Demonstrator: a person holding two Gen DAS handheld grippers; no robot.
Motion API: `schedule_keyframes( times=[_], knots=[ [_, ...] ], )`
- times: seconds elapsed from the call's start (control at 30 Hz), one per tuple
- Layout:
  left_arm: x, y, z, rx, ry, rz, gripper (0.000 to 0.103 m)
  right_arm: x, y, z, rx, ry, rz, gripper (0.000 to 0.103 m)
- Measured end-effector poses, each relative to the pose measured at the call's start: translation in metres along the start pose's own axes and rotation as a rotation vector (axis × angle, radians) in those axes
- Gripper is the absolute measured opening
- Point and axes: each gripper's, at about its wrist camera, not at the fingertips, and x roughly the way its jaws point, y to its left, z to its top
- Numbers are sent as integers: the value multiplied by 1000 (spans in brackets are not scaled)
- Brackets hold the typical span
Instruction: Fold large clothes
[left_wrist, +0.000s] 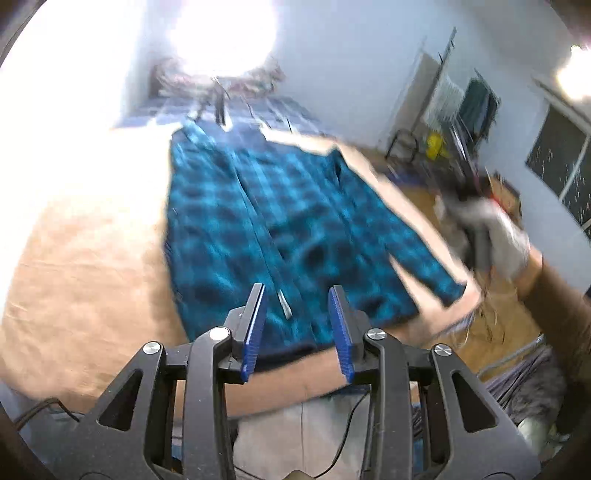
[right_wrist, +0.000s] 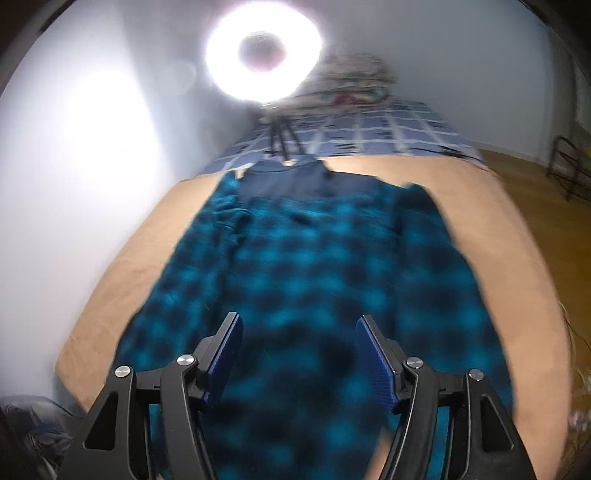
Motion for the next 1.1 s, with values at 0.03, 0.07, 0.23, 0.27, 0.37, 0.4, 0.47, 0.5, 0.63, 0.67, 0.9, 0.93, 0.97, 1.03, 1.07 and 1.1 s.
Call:
schedule_keyframes(
  times=[0.03, 0.07, 0.23, 0.27, 0.37, 0.4, 0.47, 0.5, 0.63, 0.67, 0.9, 0.93, 0.97, 1.03, 1.07, 1.1],
  knots=[
    [-10, 2, 9, -13, -27, 1, 45, -13, -13, -8, 20, -1, -15, 71],
    [-17, 4, 15, -18, -44, 5, 46, -23, -24, -15, 37, -3, -33, 73],
    [-29, 1, 50, -8, -82, 4, 64, -61, -95, -47, 173, 16, -106, 75],
    [-28, -1, 54, -4, -83, -5, 65, -65, -109, -52, 202, 20, -112, 75],
    [-15, -8, 62, 23, -65, -33, 65, -75, -144, -74, 276, 33, -137, 75],
    [-8, -9, 64, 25, -57, -30, 65, -75, -156, -81, 309, 40, -131, 75],
    [7, -12, 63, 27, -34, -40, 65, -77, -180, -98, 371, 51, -135, 75],
    [16, -13, 63, 29, -21, -41, 65, -77, -187, -105, 389, 56, -137, 75],
    [50, -15, 54, 31, 32, -55, 65, -71, -222, -138, 498, 88, -104, 75],
    [58, -15, 52, 23, 46, -61, 65, -68, -227, -143, 516, 94, -97, 74],
    [95, -26, 41, -4, 116, -90, 65, -54, -241, -173, 562, 116, -4, 69],
    [97, -30, 41, 9, 118, -91, 65, -53, -241, -175, 555, 114, -2, 69],
    [99, -34, 40, 22, 119, -91, 65, -53, -240, -175, 546, 113, -2, 68],
    [101, -41, 38, 51, 121, -90, 65, -51, -235, -173, 521, 118, 16, 59],
    [101, -43, 37, 60, 121, -90, 65, -50, -233, -173, 512, 124, 23, 54],
    [102, -45, 36, 70, 123, -89, 65, -48, -230, -173, 496, 133, 23, 53]
  ],
)
